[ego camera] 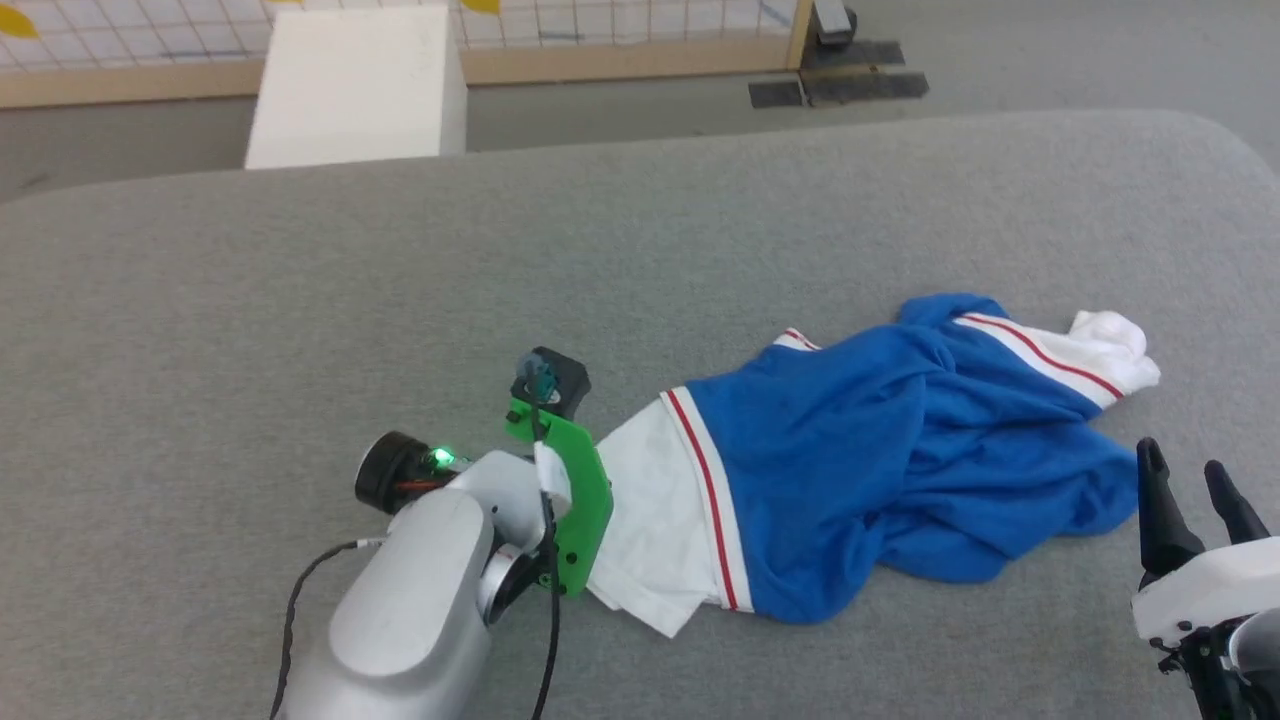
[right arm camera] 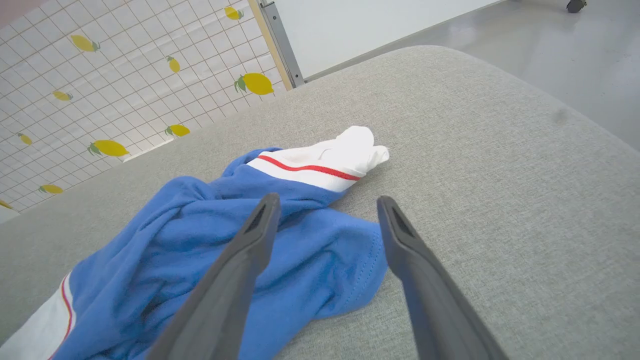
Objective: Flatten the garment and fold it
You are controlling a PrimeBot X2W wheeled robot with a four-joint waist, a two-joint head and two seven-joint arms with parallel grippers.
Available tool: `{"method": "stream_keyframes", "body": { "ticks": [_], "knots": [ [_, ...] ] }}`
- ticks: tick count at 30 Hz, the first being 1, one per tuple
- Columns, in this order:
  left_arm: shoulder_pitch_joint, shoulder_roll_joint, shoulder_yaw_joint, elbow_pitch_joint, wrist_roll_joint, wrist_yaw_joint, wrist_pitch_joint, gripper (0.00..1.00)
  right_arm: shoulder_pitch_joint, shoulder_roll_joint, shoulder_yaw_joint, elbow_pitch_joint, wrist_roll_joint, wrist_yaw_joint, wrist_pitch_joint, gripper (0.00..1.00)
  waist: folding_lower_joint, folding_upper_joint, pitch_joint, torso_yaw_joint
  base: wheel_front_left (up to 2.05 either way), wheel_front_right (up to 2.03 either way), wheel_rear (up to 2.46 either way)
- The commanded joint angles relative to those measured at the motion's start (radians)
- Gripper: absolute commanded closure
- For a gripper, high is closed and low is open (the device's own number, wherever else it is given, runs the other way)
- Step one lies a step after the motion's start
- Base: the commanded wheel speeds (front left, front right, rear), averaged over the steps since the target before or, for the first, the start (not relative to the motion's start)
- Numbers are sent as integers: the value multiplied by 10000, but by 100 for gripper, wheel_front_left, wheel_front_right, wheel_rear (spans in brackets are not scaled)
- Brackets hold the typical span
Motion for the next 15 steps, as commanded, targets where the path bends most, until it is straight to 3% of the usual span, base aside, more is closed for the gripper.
{"method": "stream_keyframes", "body": {
  "ticks": [1,5,6,7,9,15],
  "knots": [
    [-221,18,-172,267,112,-74,148,0,-146,-2,3,-1,24,-13,-44,0,0,-1,382,-329,0,0,0],
    [-174,-84,-598,1063,-69,-193,600,0,-221,-2,27,95,25,-13,-136,0,0,-1,591,-504,0,0,0],
    [-100,-132,-697,1192,-208,-224,728,58,-227,-2,13,110,4,-13,-161,0,0,-1,626,-525,0,0,0],
    [-15,-169,-839,1293,-356,-257,831,98,-235,-2,-2,131,-32,-13,-183,0,0,-1,649,-535,0,0,0],
    [142,-204,-915,1286,-697,-292,719,100,-263,-1,38,140,-147,-13,-149,0,0,-1,669,-540,0,0,0],
    [537,-189,471,75,-1591,118,-1756,100,-920,-1,223,-293,-851,-13,667,0,0,-1,638,-322,0,0,0]
  ]
}}
